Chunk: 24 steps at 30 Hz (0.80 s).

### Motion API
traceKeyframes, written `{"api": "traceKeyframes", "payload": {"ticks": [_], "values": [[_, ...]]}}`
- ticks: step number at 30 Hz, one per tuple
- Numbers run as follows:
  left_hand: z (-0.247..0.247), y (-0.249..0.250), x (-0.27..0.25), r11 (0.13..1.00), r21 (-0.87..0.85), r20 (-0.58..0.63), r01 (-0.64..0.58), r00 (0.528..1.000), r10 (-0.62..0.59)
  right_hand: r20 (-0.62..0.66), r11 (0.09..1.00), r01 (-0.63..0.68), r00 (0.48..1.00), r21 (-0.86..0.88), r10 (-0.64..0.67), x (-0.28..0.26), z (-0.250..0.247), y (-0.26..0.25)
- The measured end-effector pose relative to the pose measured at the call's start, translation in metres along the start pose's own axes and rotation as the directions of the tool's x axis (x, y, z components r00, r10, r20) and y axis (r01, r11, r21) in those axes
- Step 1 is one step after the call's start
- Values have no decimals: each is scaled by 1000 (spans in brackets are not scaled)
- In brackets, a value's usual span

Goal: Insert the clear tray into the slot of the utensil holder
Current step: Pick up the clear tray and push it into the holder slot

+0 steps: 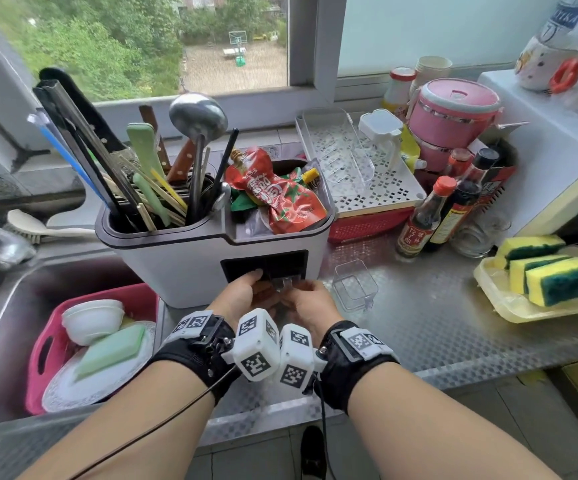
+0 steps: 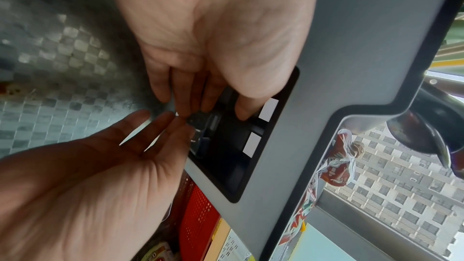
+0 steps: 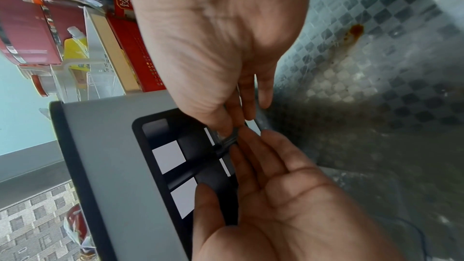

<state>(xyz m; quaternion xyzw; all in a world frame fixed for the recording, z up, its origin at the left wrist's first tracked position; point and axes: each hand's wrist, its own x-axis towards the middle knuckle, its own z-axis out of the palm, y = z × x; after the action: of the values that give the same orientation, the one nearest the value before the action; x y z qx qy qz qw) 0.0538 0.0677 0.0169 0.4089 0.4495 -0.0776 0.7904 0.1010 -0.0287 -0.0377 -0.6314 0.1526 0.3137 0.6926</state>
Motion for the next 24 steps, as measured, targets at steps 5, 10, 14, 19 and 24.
{"api": "traceKeyframes", "payload": {"ticks": [5,10,14,19,24], "values": [[5,2,3,1000,-3,14,3,1000,-3,75,998,-39,997,51,35,-1,-2,-6],[11,-10,9,995,83,16,48,999,-49,-185,993,-119,975,21,121,2,-26,3],[23,-20,10,996,73,33,43,998,-46,-443,984,-121,880,134,169,3,-61,1],[37,-26,13,997,61,49,40,998,-43,-515,992,-106,847,74,129,4,-87,-9],[43,-32,16,994,101,60,44,997,-51,-493,994,-90,868,-53,53,6,-96,-10]]}}
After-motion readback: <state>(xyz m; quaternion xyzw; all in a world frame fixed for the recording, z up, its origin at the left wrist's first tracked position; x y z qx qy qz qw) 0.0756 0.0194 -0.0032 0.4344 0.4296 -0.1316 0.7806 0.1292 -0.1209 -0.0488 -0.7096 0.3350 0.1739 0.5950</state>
